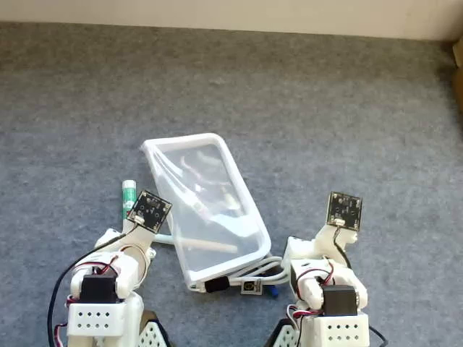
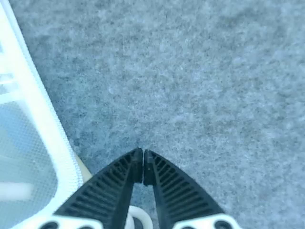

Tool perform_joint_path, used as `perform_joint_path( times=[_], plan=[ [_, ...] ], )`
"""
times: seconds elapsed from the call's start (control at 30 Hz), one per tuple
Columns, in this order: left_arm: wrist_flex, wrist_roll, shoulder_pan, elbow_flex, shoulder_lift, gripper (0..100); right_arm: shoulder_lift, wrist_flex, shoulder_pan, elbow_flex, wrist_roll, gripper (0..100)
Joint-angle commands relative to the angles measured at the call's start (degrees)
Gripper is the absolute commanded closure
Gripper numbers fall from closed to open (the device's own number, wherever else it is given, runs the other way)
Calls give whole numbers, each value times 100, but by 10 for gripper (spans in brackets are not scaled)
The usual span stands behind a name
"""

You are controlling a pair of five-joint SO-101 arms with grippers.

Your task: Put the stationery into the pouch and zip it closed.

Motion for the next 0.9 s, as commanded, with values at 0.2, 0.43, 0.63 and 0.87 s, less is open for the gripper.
perform_joint_path(
  times=[0.2,0.43,0.63,0.87],
  plan=[
    [35,-35,92,127,-66,990,-13,48,48,655,-88,987],
    [26,-35,101,101,-66,989,-13,48,48,664,-62,987],
    [18,-35,-233,-163,-488,989,-13,13,48,664,-53,987],
    [-290,-9,-1042,-462,-822,991,-22,-453,84,462,853,987]
  ],
)
